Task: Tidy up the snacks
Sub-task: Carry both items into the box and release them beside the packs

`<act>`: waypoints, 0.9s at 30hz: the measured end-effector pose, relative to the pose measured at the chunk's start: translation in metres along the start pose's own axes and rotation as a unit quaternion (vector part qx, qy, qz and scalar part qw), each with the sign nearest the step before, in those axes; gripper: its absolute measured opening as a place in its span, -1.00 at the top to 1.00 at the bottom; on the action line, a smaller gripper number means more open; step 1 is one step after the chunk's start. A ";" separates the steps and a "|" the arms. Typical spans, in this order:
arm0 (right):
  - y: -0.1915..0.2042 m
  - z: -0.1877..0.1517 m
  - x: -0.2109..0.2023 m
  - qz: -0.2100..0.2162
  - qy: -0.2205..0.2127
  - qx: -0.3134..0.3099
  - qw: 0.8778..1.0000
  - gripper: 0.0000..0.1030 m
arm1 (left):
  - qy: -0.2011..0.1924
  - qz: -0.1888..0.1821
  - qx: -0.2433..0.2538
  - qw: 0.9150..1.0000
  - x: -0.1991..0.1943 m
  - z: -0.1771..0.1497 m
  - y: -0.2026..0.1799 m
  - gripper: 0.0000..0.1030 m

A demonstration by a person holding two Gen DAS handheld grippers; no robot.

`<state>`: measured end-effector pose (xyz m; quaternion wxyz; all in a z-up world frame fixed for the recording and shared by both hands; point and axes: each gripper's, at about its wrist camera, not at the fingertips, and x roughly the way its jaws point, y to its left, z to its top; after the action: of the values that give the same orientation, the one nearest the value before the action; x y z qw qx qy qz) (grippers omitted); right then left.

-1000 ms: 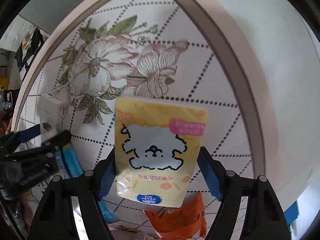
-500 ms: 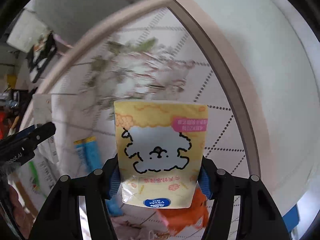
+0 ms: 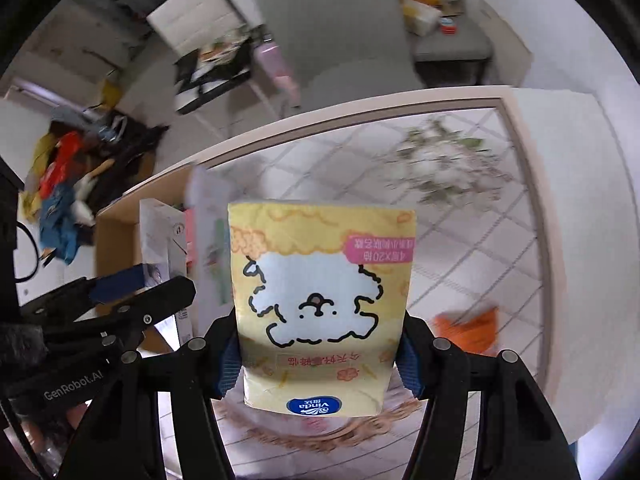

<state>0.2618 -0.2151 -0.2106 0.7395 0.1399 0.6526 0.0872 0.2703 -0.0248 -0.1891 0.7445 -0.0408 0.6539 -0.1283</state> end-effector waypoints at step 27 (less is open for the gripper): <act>0.207 -0.002 0.190 -0.036 0.122 -0.065 0.990 -0.26 | 0.038 0.046 -0.124 0.990 0.032 0.028 0.273 -0.13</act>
<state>0.2962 0.0395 -0.3228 0.6649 0.0562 0.7353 0.1187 0.3388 0.2271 -0.2778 0.7131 -0.0975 0.6941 -0.0133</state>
